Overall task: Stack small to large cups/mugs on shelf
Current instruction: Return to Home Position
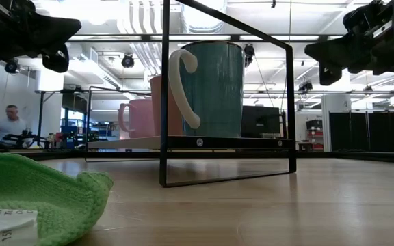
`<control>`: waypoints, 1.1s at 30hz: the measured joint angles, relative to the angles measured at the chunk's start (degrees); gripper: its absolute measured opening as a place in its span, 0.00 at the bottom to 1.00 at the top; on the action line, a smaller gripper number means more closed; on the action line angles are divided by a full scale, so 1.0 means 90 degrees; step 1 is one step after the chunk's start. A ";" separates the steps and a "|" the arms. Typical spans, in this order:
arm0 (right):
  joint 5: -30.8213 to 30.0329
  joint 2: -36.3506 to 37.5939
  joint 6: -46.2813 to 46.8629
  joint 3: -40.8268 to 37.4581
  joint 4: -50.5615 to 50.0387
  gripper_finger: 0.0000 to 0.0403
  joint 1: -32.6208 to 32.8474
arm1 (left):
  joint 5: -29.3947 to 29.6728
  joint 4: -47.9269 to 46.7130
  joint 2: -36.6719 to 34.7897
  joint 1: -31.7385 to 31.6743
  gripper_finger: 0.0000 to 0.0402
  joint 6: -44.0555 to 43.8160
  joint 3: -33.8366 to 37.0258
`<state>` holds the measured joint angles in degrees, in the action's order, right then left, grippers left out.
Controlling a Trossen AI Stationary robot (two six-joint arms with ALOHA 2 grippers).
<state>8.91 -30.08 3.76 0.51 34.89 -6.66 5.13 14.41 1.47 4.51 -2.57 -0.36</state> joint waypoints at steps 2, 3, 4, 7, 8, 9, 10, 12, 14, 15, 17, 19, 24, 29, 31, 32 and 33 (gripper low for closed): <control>0.0019 0.0027 0.0042 0.0000 -0.0016 0.02 0.0012 | 0.0000 0.0000 -0.0001 0.0000 0.00 -0.0005 0.0000; 0.0034 0.0072 0.0040 0.0000 -0.0064 0.02 0.0015 | 0.0000 0.0000 -0.0001 0.0000 0.00 -0.0005 0.0002; 0.0038 0.0118 0.0038 0.0000 -0.0069 0.02 0.0015 | 0.0002 0.0000 -0.0001 0.0000 0.00 -0.0009 0.0002; 0.0056 0.0302 0.0104 0.0000 -0.0080 0.02 0.0017 | 0.0002 0.0004 -0.0001 0.0000 0.00 -0.0043 0.0002; 0.0056 0.0398 0.0103 0.0000 -0.0134 0.02 0.0017 | 0.0004 0.0007 -0.0001 0.0000 0.00 -0.0097 0.0002; 0.0056 0.0502 0.0095 0.0000 -0.0205 0.02 0.0017 | 0.0005 0.0006 -0.0001 0.0000 0.00 -0.0171 0.0001; 0.0058 0.0610 0.0096 0.0000 -0.0290 0.02 0.0017 | 0.0005 0.0007 -0.0001 0.0000 0.00 -0.0184 -0.0008; 0.0058 0.0863 0.0095 0.0000 -0.0528 0.02 0.0017 | 0.0005 0.0007 -0.0001 0.0000 0.00 -0.0182 -0.0020; 0.0058 0.1141 0.0089 0.0000 -0.0864 0.02 0.0017 | 0.0005 0.0007 -0.0003 0.0000 0.00 -0.0177 -0.0029; 0.0058 0.1290 0.0091 0.0000 -0.1036 0.02 0.0017 | 0.0007 0.0007 -0.0006 0.0000 0.00 -0.0177 -0.0029; 0.0058 0.1562 0.0112 0.0000 -0.1313 0.02 0.0017 | 0.0007 0.0010 -0.0006 0.0000 0.00 -0.0177 -0.0030; 0.0058 0.1824 0.0107 0.0000 -0.1599 0.02 0.0017 | 0.0008 0.0007 -0.0004 0.0000 0.00 -0.0175 -0.0021; 0.0058 0.2405 0.0126 0.0002 -0.2208 0.02 0.0017 | 0.0015 0.0007 -0.0004 0.0000 0.00 -0.0166 -0.0010; 0.0058 0.2874 0.0251 0.0002 -0.2901 0.02 0.0017 | 0.0015 0.0002 -0.0001 0.0000 0.00 0.0027 -0.0002; 0.0056 0.3036 0.0252 0.0002 -0.3088 0.02 0.0017 | 0.0015 0.0000 -0.0004 0.0000 0.00 0.0025 0.0000; 0.0053 0.3113 0.0252 0.0002 -0.3143 0.02 0.0017 | 0.0016 -0.0001 -0.0004 0.0000 0.00 0.0023 0.0000; 0.0051 0.3181 0.0251 0.0002 -0.3181 0.02 0.0017 | 0.0016 -0.0002 -0.0001 0.0000 0.00 0.0023 0.0001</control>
<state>9.37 -1.45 6.02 0.54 6.27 -6.50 5.27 14.39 1.45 4.51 -2.36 -0.35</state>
